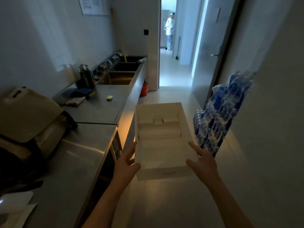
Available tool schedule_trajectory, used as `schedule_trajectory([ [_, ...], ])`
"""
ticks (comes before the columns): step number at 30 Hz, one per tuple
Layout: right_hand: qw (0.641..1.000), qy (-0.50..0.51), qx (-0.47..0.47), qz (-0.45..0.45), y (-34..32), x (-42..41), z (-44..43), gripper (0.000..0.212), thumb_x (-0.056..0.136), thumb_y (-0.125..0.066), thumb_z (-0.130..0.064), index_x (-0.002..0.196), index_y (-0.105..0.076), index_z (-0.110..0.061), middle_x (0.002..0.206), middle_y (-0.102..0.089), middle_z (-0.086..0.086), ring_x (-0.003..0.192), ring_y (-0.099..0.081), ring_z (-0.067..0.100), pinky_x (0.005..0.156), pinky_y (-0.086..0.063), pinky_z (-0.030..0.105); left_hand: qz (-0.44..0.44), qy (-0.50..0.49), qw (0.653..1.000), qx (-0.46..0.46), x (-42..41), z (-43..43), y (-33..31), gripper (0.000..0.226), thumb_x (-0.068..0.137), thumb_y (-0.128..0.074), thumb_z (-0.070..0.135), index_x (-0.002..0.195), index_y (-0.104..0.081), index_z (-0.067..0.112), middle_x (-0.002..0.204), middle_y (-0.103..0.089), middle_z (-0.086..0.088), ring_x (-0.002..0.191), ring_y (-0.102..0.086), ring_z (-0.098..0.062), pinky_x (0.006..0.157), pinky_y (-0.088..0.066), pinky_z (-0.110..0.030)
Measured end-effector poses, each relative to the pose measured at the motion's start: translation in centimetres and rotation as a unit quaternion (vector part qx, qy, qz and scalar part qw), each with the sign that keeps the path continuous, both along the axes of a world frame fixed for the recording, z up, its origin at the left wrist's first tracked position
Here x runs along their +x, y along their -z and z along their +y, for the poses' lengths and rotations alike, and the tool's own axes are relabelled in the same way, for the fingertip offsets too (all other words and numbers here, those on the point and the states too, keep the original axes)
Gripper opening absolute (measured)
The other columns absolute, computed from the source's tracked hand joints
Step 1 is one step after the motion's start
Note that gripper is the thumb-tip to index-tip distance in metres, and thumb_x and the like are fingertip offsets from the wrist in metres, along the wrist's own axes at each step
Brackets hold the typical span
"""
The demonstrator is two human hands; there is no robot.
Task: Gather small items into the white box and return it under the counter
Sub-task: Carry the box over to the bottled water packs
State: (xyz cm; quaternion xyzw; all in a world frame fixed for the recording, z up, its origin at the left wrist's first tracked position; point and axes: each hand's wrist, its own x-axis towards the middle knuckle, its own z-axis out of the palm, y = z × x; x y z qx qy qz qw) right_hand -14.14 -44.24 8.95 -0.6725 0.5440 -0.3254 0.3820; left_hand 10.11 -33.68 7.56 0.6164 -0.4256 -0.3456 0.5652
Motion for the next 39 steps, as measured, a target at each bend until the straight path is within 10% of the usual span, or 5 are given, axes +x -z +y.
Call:
schedule_trajectory([
  [6,0.999,0.033,0.006,-0.013,-0.1,0.6,0.2,0.071,0.072,-0.068,-0.009,0.134,-0.051,-0.04,0.134,-0.057,-0.004,0.082,-0.057,-0.008,0.053,-0.041,0.005,0.018,0.045,0.999,-0.002,1.4,-1.3,-0.7,0.08,0.07,-0.068,0.005,0.114,-0.048,0.069,0.119,-0.055,0.035,0.117,-0.055,-0.006,0.089,-0.055,-0.037],
  [13,0.998,0.066,0.005,-0.013,0.3,1.6,-0.1,0.071,0.072,-0.069,-0.009,0.134,-0.051,-0.041,0.135,-0.056,-0.004,0.069,-0.056,-0.014,0.057,-0.046,0.006,0.04,0.066,0.997,0.001,3.2,-3.1,0.1,0.084,0.076,-0.063,-0.012,0.122,-0.045,0.056,0.127,-0.051,0.023,0.124,-0.051,-0.017,0.094,-0.052,-0.044],
  [20,0.997,0.077,0.015,-0.009,1.2,2.3,-1.9,0.071,0.072,-0.069,-0.007,0.134,-0.052,-0.037,0.138,-0.055,-0.002,0.122,-0.054,0.018,0.093,-0.052,0.041,0.04,0.091,0.995,0.013,4.3,-6.1,1.4,0.081,0.077,-0.065,-0.01,0.122,-0.044,0.054,0.124,-0.051,0.025,0.125,-0.051,-0.018,0.09,-0.054,-0.037],
  [33,0.995,0.079,0.046,-0.044,4.2,3.6,-19.8,0.071,0.075,-0.066,-0.002,0.136,-0.05,-0.034,0.136,-0.055,0.001,0.113,-0.059,0.017,0.07,-0.049,0.007,0.015,0.103,0.994,0.031,6.1,-24.6,3.7,0.087,0.075,-0.07,-0.002,0.114,-0.045,0.071,0.118,-0.054,0.036,0.118,-0.057,-0.016,0.08,-0.056,-0.023],
  [39,0.994,0.053,0.067,-0.073,2.5,4.9,-31.9,0.072,0.076,-0.065,0.0,0.138,-0.048,-0.03,0.139,-0.053,0.005,0.123,-0.052,0.021,0.099,-0.049,0.042,0.027,0.094,0.995,0.038,7.3,-35.8,2.0,0.082,0.076,-0.069,-0.005,0.121,-0.045,0.06,0.124,-0.053,0.029,0.118,-0.057,-0.019,0.08,-0.056,-0.024],
])
